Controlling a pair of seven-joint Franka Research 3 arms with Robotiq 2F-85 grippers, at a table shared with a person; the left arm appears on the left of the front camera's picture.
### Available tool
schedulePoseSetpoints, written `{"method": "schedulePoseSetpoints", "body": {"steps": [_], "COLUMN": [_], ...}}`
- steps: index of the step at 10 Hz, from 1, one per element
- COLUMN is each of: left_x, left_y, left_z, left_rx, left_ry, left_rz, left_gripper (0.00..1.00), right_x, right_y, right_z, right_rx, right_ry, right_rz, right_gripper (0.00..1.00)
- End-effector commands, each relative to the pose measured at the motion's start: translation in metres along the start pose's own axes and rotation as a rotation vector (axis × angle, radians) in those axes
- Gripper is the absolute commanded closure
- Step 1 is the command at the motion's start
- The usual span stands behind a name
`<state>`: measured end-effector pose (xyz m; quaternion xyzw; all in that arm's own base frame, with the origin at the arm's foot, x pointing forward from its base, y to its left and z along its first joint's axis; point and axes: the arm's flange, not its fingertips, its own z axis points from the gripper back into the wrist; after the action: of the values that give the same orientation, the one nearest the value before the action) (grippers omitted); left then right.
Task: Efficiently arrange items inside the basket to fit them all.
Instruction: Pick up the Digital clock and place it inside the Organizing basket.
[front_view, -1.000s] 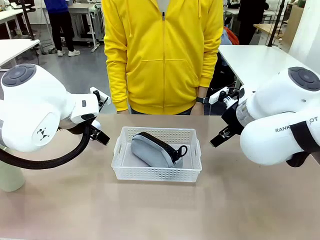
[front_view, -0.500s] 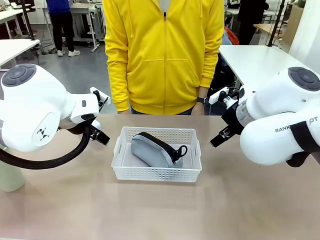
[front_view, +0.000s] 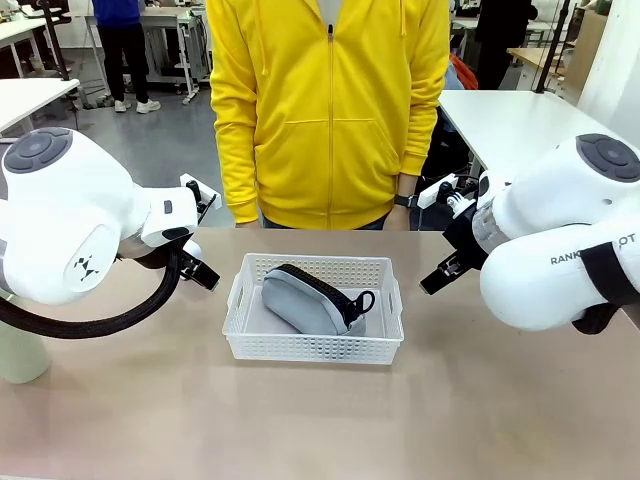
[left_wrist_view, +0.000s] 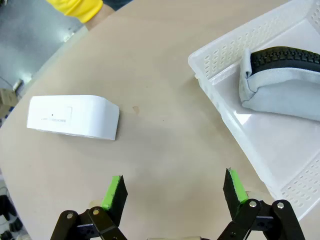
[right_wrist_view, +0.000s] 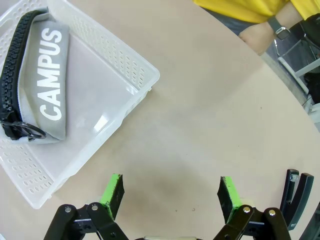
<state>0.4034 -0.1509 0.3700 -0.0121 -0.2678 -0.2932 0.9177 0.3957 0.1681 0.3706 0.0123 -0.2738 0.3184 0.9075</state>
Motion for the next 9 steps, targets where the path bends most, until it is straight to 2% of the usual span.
{"method": "schedulePoseSetpoints", "body": {"steps": [1,2,4,5,6,7,8,9], "left_x": [0.000,0.000,-0.002,-0.006,-0.015,-0.030,-0.043,-0.056], "left_y": [0.000,0.000,-0.002,0.001,0.009,0.021,0.030,0.041], "left_z": [0.000,0.000,0.014,0.034,0.063,0.098,0.126,0.149], "left_rx": [0.000,0.000,-0.151,-0.269,-0.419,-0.589,-0.783,-0.907], "left_ry": [0.000,0.000,0.057,0.050,0.049,-0.035,-0.148,-0.270], "left_rz": [-0.001,0.000,0.043,0.050,0.083,0.095,0.047,0.049], "left_gripper": [0.00,0.00,0.00,0.00,0.00,0.00,0.00,0.00], "right_x": [0.000,0.000,-0.004,-0.010,-0.019,-0.025,-0.029,-0.040], "right_y": [0.000,0.000,-0.006,-0.016,-0.028,-0.046,-0.060,-0.075], "right_z": [0.000,0.000,0.017,0.038,0.062,0.094,0.119,0.143], "right_rx": [0.000,0.000,0.119,0.206,0.411,0.634,0.651,0.707], "right_ry": [-0.001,0.000,0.013,0.007,0.044,0.020,0.015,-0.034], "right_rz": [-0.001,0.000,-0.012,-0.042,-0.075,-0.186,-0.354,-0.378], "right_gripper": [0.00,0.00,0.00,0.00,0.00,0.00,0.00,0.00]}}
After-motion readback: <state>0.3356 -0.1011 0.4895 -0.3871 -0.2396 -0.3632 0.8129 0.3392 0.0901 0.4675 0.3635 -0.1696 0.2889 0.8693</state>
